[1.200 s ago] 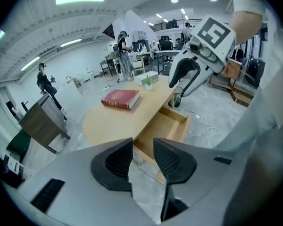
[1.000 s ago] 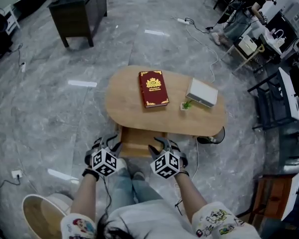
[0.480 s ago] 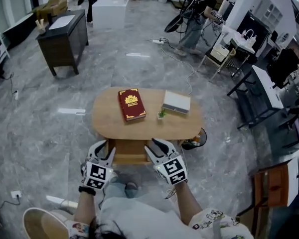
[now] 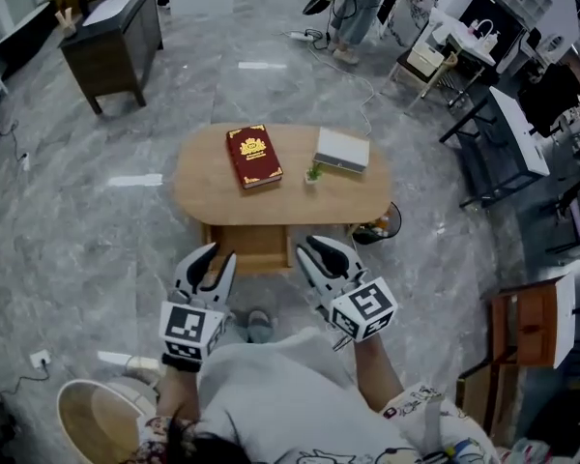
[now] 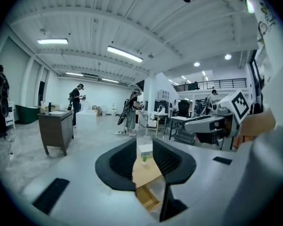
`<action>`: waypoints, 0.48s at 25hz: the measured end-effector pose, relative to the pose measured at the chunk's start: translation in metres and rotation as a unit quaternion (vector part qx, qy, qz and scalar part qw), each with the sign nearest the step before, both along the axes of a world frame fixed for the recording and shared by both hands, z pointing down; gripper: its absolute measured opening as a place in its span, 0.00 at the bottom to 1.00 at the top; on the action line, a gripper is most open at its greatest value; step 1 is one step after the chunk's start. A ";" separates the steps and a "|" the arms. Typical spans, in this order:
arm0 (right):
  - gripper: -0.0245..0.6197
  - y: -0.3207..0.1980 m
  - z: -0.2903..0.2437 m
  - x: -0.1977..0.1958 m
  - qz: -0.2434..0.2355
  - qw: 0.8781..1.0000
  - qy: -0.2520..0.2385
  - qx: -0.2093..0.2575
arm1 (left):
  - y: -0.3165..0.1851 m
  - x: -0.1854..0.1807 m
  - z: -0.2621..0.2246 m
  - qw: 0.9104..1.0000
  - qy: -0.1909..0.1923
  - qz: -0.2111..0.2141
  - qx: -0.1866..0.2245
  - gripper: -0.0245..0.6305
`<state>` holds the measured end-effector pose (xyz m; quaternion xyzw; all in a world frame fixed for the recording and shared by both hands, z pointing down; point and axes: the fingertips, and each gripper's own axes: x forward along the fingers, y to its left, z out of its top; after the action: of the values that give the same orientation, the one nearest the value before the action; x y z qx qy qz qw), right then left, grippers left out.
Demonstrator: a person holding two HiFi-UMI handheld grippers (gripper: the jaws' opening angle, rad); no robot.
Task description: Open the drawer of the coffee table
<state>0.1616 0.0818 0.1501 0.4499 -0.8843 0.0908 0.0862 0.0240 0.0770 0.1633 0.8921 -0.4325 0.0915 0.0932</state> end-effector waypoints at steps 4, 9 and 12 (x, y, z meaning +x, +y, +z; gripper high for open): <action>0.11 0.005 -0.006 -0.016 -0.004 1.000 -0.002 0.006 | 0.010 -0.005 -0.008 1.000 0.021 0.001 -0.001 0.15; 0.07 0.003 -0.016 -0.019 0.025 0.999 -0.024 0.014 | 0.013 -0.017 -0.006 1.000 0.026 -0.006 -0.009 0.12; 0.05 0.006 -0.017 -0.014 0.045 0.998 -0.028 0.017 | 0.014 -0.024 -0.006 1.000 0.025 -0.009 -0.008 0.10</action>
<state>0.1480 0.0881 0.1329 0.4883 -0.8664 0.0918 0.0493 0.0000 0.0914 0.1569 0.8892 -0.4377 0.0720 0.1121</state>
